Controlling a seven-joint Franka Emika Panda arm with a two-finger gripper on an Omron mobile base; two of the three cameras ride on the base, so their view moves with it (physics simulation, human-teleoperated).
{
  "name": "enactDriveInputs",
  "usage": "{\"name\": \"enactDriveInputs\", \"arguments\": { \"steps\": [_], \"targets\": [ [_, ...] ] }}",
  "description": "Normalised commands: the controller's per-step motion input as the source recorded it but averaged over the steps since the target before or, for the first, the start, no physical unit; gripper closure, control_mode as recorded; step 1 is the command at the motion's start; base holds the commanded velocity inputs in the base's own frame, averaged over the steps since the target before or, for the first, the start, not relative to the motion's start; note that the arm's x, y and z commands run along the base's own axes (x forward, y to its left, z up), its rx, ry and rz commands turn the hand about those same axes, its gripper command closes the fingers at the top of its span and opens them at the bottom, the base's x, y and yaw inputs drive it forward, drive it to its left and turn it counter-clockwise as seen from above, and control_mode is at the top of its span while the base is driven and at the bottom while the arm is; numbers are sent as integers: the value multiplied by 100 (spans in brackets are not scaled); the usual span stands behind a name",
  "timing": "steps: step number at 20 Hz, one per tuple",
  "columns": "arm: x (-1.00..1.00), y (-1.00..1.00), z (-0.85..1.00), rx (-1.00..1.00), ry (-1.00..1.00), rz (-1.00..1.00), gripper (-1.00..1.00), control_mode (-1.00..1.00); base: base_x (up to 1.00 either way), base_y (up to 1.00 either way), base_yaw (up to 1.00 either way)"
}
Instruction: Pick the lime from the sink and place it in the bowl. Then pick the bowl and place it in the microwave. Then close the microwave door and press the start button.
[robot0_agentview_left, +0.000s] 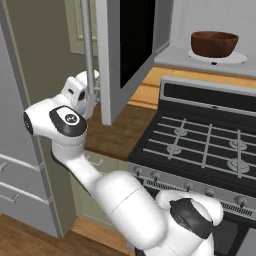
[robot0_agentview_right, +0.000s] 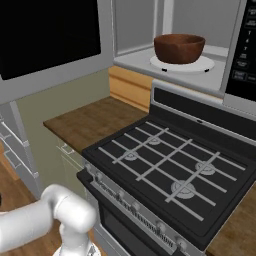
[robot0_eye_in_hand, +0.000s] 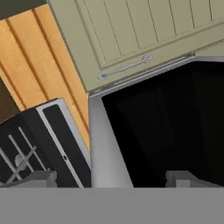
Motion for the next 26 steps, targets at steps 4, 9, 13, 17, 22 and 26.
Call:
{"name": "enactDriveInputs", "arguments": {
  "steps": [4,9,13,17,22,26],
  "targets": [
    [-15,-98,42,10,-19,0,-100,-100,0,0,0],
    [-36,-76,40,8,-20,-2,-100,-100,0,0,0],
    [-34,-100,30,12,-18,-3,-100,-100,0,0,0],
    [-56,-100,22,13,-21,-3,-100,-100,0,0,0],
    [-47,-100,10,14,-18,-2,-100,-100,0,0,0],
    [-11,-100,2,18,-8,0,-100,-100,0,0,0]
  ]
}}
